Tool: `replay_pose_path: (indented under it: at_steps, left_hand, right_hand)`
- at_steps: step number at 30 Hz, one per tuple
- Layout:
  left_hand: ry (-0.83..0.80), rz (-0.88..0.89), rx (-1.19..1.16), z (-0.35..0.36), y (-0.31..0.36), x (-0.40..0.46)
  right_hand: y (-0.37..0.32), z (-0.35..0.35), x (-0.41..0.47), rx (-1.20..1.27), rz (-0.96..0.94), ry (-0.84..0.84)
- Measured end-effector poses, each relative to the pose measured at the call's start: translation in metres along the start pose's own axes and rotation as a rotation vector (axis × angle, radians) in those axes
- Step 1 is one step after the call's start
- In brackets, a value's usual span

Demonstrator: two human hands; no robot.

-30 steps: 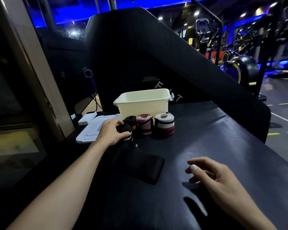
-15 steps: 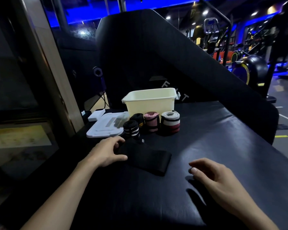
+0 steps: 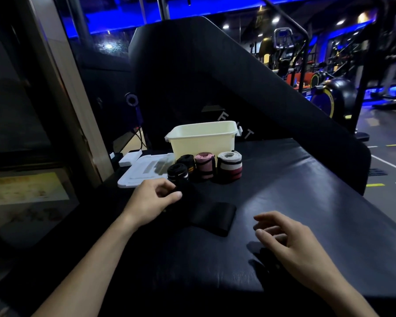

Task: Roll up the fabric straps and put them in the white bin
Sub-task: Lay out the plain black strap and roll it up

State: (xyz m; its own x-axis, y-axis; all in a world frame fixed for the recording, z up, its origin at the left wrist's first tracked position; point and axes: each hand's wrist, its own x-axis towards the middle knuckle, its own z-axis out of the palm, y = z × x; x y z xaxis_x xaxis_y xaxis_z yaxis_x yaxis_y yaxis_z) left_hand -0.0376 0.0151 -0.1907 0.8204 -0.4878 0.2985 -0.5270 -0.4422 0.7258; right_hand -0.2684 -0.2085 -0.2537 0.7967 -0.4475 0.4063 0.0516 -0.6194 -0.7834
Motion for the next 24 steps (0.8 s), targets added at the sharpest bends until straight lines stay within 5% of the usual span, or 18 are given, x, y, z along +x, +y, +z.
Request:
replay_pose_path:
  at_steps: [9, 15, 17, 21, 24]
  left_hand:
    - [-0.446, 0.024, -0.783, 0.054, 0.131, -0.055]
    - [-0.446, 0.037, -0.918, 0.083, 0.137, -0.052]
    - [-0.431, 0.114, -0.793, 0.089, 0.122, -0.048]
    - [-0.513, 0.311, -0.052, 0.102, 0.078, -0.042]
    - [-0.539, 0.356, 0.218, 0.112, 0.054, -0.049]
  right_hand:
    - [-0.023, 0.016, -0.008, 0.184, -0.274, 0.200]
    - [-0.024, -0.012, -0.006, 0.303, -0.151, 0.474]
    - [-0.018, -0.024, -0.003, 0.288, -0.129, 0.520]
    - [0.009, -0.042, 0.010, 0.464, 0.037, 0.547]
    - [0.023, -0.052, 0.018, 0.650, 0.192, 0.561]
